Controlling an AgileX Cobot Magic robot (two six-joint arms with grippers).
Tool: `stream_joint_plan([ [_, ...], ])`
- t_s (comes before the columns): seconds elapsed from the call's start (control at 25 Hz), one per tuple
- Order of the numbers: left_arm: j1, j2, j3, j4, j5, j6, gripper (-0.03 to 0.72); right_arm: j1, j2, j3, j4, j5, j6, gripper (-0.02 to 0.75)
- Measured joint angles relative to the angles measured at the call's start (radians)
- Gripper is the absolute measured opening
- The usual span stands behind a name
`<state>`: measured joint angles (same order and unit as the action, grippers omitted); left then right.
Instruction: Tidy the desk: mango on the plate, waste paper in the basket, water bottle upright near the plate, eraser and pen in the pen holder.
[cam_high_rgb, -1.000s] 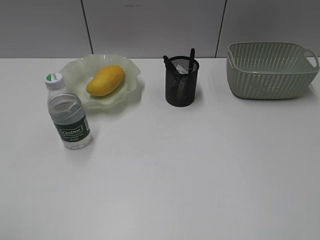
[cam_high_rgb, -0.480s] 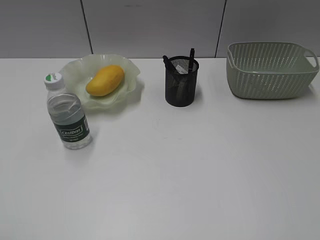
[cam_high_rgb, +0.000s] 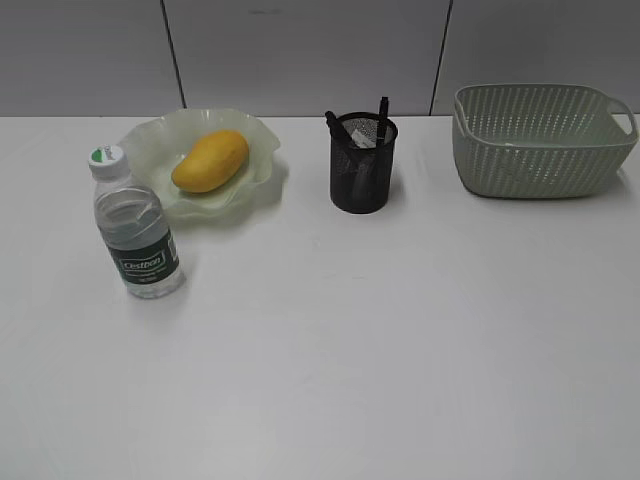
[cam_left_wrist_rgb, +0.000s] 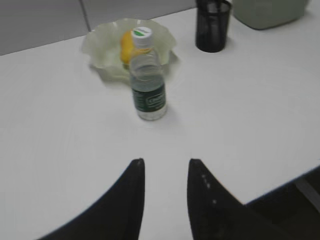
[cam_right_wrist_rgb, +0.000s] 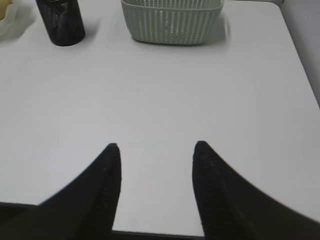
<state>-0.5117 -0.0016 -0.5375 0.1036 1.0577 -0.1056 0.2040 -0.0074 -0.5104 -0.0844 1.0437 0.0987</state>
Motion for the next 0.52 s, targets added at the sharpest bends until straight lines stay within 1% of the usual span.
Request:
stream_joint_plan([
  [0.16, 0.246, -0.004, 0.000, 0.000, -0.001, 0.000, 0.218, -0.117, 0.000, 0.000, 0.000, 0.000, 0.000, 0.381],
  [0.2, 0.303, -0.004, 0.000, 0.000, -0.001, 0.000, 0.218, -0.130, 0.000, 0.000, 0.000, 0.000, 0.000, 0.381],
  [0.24, 0.343, -0.004, 0.000, 0.000, -0.001, 0.000, 0.218, -0.139, 0.000, 0.000, 0.000, 0.000, 0.000, 0.381],
  [0.32, 0.378, -0.004, 0.000, 0.000, -0.001, 0.000, 0.217, -0.144, 0.000, 0.000, 0.000, 0.000, 0.000, 0.381],
  [0.52, 0.385, -0.004, 0.000, 0.000, -0.001, 0.000, 0.218, -0.145, 0.000, 0.000, 0.000, 0.000, 0.000, 0.381],
])
